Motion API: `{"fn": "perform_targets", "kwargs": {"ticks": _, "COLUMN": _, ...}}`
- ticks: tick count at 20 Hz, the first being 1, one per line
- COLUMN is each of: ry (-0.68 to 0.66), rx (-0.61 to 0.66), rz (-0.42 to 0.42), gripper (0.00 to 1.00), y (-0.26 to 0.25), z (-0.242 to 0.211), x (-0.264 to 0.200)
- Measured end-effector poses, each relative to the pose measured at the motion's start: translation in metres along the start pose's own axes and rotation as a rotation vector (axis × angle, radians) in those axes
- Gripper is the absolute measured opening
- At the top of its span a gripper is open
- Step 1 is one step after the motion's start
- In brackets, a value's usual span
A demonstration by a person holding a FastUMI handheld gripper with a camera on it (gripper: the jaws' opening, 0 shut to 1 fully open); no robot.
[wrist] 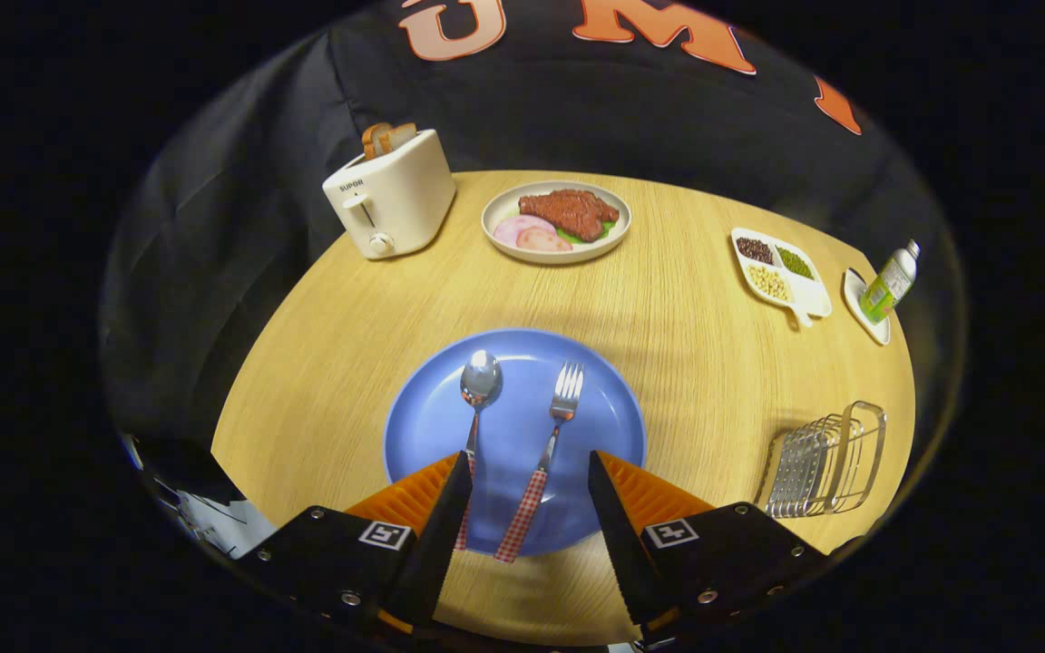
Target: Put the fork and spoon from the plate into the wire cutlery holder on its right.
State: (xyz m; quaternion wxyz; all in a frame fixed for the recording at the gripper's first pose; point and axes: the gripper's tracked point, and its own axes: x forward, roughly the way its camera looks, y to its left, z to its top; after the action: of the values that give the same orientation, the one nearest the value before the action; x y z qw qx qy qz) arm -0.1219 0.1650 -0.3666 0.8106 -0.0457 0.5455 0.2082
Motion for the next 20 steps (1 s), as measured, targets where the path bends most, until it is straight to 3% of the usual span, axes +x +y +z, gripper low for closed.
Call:
{"fn": "perform_targets", "kwargs": {"ticks": 10, "ry": 0.136, "rx": 0.046, "rz": 0.003, "gripper": 0.47, "y": 0.004, "z": -0.029, "x": 0.022}}
{"fn": "perform_targets", "kwargs": {"ticks": 20, "ry": 0.156, "rx": 0.101, "rz": 0.006, "gripper": 0.11, "y": -0.001, "z": -0.027, "x": 0.03}}
